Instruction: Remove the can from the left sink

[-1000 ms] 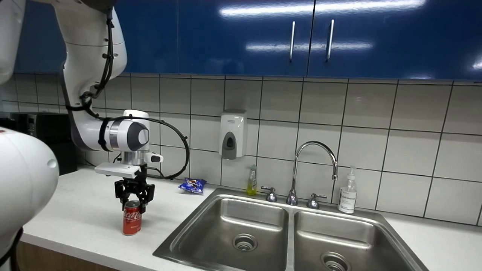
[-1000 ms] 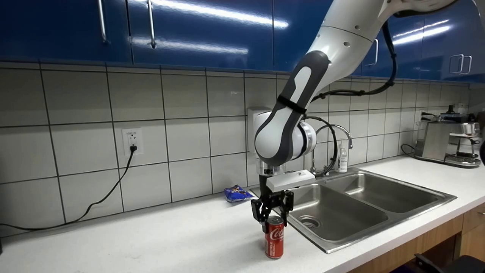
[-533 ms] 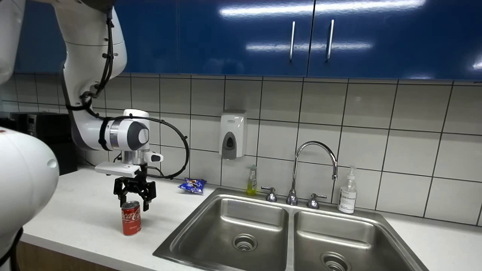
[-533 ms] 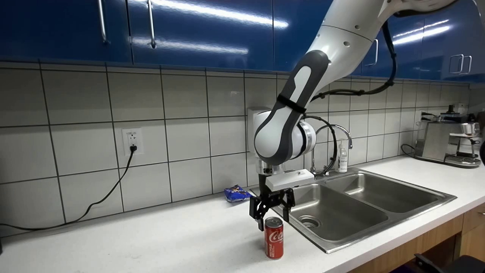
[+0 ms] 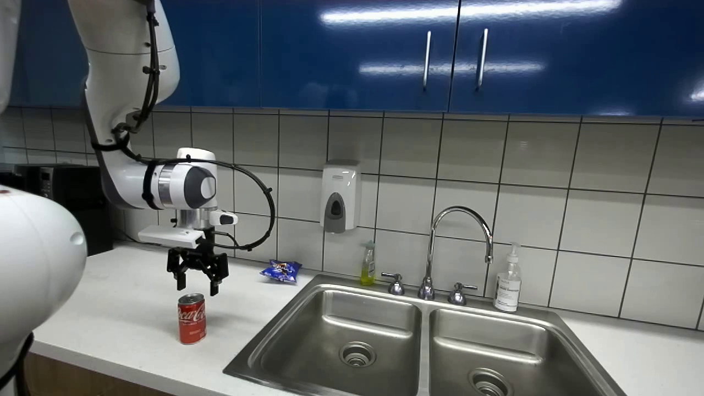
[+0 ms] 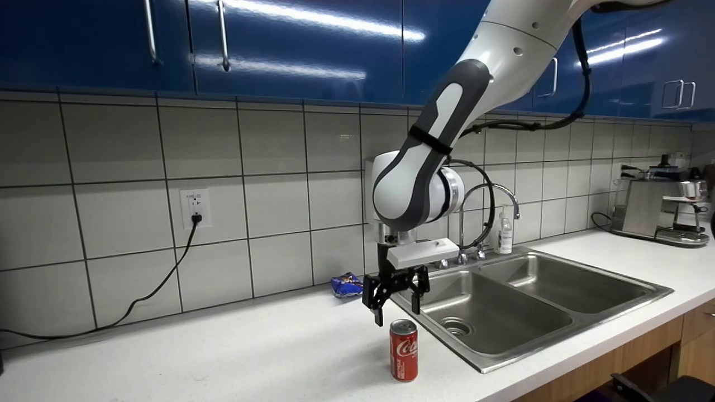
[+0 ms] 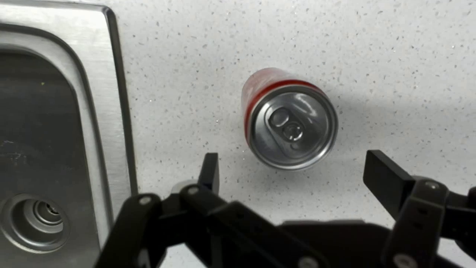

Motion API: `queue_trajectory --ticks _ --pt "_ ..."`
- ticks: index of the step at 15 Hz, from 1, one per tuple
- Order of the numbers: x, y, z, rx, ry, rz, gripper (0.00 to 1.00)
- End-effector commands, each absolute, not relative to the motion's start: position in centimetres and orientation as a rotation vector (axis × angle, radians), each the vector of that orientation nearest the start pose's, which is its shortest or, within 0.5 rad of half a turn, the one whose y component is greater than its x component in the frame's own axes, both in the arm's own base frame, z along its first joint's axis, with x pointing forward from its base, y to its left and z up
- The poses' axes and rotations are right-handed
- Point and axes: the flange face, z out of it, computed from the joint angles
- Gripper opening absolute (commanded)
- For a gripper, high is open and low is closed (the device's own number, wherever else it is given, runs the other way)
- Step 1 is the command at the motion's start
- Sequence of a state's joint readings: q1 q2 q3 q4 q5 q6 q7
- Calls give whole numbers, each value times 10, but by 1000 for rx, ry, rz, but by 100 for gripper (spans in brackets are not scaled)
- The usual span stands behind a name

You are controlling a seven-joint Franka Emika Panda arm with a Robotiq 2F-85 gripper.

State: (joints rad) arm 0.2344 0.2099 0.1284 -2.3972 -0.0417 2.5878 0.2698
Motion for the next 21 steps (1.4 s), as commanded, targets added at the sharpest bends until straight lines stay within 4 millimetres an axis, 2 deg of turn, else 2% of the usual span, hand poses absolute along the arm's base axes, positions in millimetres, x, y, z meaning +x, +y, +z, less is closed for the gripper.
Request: queue_trajectory --ticks 1,6,12,18,21 --pt "463 177 254 -3153 -160 3 100" --pt "460 164 268 -3171 -109 -1 100" --pt "453 140 288 -3182 -30 11 100" --pt "433 127 307 -3186 -17 33 100" --pt "415 124 319 -3184 -11 49 100"
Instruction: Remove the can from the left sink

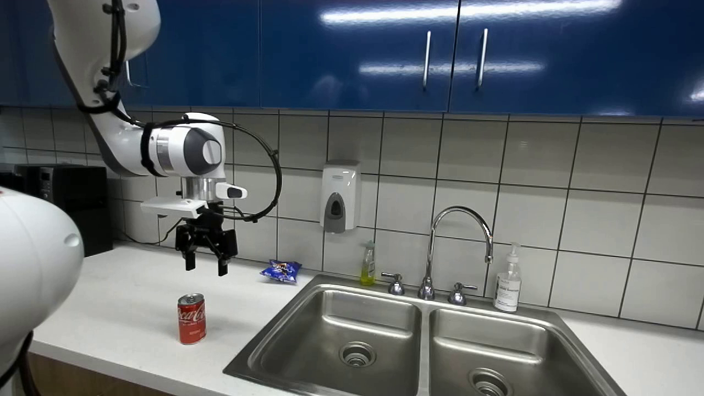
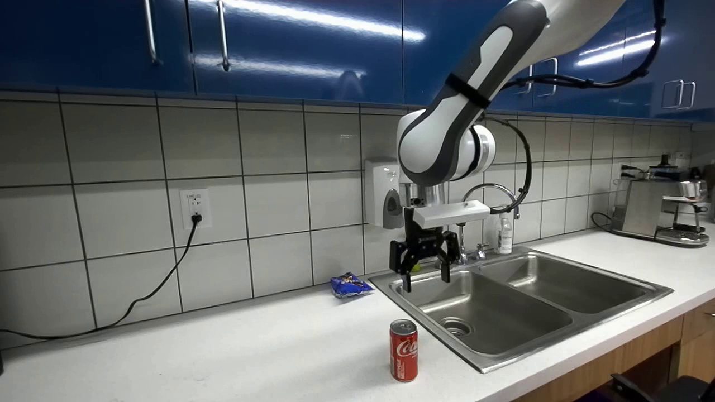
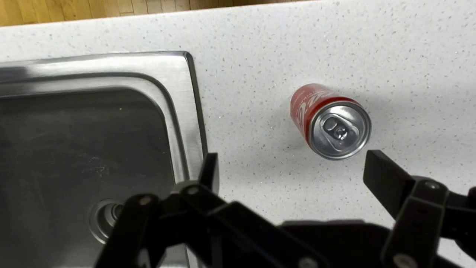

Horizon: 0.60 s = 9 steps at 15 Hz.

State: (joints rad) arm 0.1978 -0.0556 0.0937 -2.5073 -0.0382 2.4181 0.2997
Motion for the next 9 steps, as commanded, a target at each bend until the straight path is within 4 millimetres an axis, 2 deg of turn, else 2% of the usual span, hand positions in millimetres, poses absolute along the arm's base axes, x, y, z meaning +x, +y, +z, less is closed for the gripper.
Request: queue_trajectory --ticks 1,9 --pt "409 122 323 -3187 -9 45 100" --pt "365 97 353 -3224 32 99 100"
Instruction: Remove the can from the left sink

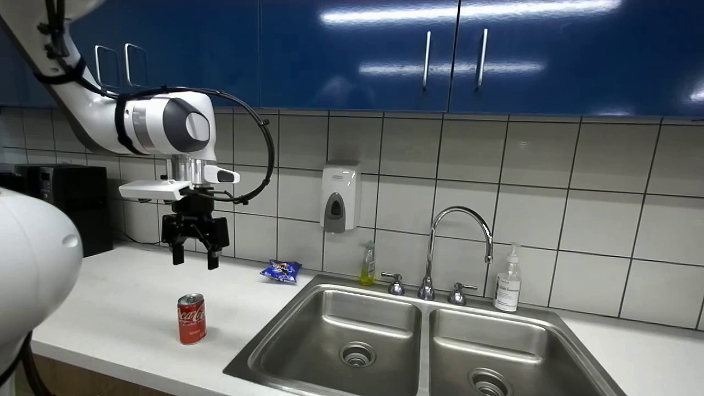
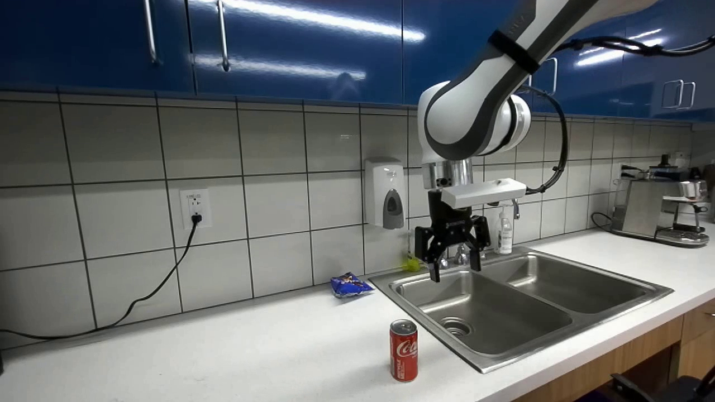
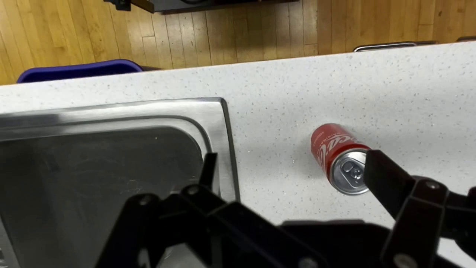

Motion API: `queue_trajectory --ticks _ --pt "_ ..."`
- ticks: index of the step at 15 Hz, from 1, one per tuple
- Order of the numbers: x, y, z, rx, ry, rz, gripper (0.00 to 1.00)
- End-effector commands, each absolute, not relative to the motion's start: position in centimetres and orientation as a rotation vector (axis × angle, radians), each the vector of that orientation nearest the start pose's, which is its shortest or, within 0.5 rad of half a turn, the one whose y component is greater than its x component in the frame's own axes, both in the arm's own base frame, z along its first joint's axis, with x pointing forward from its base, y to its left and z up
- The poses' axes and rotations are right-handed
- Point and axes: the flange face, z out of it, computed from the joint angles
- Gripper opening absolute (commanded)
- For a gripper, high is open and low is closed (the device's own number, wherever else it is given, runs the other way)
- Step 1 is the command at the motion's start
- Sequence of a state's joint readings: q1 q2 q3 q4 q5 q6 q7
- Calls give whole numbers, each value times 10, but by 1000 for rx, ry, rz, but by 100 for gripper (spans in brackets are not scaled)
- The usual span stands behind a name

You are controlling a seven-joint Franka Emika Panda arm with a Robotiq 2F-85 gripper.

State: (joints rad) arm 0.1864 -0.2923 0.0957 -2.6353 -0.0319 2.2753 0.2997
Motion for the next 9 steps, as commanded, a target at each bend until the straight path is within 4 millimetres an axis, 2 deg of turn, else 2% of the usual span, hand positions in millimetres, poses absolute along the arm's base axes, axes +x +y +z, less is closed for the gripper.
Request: queue_trajectory --ticks 1,2,5,9 --pt "360 93 358 -3225 49 121 100" --pt "376 102 345 -3218 21 110 100" --pt "368 97 355 -3223 36 113 100" --pt "366 96 354 -3224 37 116 100"
